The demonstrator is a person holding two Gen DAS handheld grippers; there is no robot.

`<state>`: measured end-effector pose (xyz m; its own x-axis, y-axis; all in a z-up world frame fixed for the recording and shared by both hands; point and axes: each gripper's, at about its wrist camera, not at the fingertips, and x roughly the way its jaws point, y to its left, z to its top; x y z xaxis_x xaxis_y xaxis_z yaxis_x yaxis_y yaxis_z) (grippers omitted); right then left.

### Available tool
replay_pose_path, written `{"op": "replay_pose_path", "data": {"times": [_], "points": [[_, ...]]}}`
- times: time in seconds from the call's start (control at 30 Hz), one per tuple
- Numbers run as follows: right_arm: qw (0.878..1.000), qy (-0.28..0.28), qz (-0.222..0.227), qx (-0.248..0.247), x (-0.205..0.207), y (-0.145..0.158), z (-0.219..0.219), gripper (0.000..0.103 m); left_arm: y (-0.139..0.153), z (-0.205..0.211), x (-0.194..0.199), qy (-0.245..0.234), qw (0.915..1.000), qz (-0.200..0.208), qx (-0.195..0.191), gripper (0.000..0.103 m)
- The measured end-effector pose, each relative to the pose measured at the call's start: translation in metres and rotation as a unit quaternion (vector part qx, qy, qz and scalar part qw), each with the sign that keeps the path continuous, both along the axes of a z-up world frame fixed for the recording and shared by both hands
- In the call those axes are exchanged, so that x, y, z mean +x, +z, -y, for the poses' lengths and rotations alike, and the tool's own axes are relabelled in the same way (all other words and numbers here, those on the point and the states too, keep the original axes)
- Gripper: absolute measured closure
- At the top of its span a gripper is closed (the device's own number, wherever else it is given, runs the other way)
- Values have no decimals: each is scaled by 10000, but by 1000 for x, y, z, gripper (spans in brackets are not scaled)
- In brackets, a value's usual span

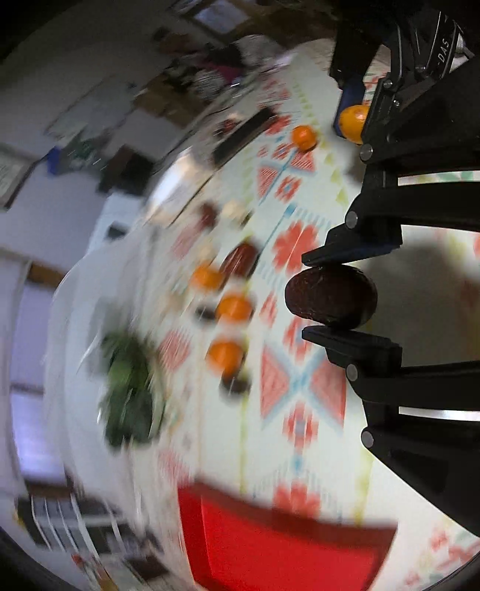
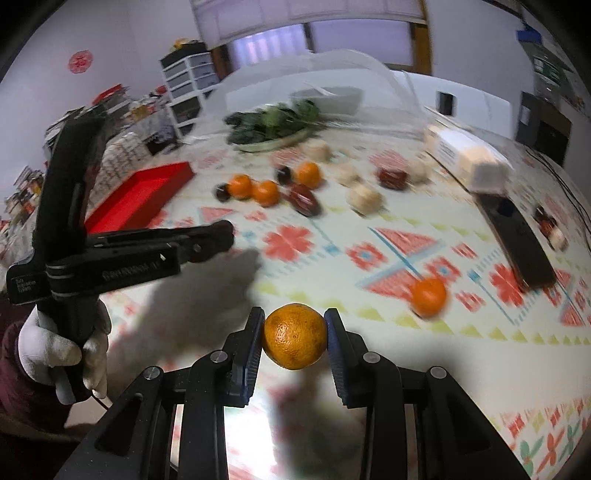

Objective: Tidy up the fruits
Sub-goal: 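Carry the tangerine and date to the red tray and open both tools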

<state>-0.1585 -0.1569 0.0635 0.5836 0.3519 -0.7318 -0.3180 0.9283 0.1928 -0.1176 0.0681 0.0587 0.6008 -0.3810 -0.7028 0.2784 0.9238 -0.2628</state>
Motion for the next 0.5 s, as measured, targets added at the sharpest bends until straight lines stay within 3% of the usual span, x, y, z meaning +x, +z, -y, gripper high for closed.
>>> {"op": "replay_pose_path", "data": {"times": [0.23,0.5], "points": [[9957,849,13,363,33,22,-92,67,22,-123,-1,1304,9910,304,-44,71],[9849,1615,-213,579,79,20,-210,67,8,-236,14,2330,9722,195,98,71]]}}
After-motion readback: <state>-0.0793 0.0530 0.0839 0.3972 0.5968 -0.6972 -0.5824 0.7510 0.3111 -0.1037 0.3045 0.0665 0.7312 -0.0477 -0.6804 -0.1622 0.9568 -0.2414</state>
